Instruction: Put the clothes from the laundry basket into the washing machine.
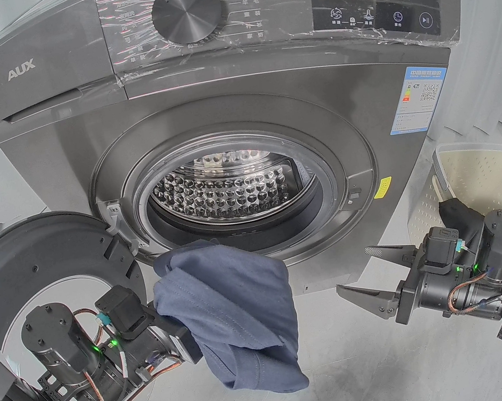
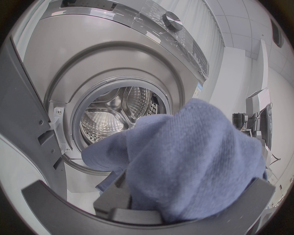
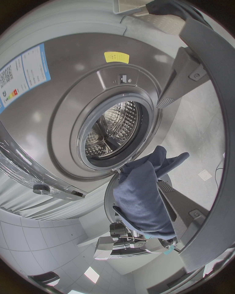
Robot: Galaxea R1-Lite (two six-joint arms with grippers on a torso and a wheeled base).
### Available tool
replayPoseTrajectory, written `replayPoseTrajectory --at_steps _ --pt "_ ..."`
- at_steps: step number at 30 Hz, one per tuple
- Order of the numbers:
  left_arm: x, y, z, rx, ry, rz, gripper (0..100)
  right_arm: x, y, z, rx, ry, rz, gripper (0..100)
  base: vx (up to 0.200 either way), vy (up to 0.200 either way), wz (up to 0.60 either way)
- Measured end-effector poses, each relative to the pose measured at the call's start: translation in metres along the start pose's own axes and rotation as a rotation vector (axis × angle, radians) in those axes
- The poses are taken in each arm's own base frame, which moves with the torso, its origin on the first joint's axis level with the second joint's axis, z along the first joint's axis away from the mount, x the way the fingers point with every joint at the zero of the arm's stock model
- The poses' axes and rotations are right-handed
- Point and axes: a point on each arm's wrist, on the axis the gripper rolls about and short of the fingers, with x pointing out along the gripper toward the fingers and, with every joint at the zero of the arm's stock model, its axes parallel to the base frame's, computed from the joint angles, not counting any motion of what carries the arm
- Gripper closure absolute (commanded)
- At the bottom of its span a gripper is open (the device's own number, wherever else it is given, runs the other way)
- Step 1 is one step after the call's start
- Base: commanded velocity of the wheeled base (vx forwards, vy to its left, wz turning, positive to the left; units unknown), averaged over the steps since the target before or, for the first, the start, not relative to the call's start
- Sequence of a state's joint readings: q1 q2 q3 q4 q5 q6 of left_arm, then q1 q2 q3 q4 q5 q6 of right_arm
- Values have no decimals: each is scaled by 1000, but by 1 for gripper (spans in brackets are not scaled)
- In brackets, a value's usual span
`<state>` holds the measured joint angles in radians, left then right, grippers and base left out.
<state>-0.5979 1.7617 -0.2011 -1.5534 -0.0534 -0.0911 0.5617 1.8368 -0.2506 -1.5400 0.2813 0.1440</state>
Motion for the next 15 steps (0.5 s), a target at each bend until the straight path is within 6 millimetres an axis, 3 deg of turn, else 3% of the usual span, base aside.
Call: replayPoseTrajectory --at_steps 10,15 --pt "5 -6 3 -6 -19 -29 100 2 8 -1 -3 4 16 0 0 0 0" --pt "16 -10 -2 -3 -8 -42 100 3 11 -1 -3 0 9 0 0 0 0"
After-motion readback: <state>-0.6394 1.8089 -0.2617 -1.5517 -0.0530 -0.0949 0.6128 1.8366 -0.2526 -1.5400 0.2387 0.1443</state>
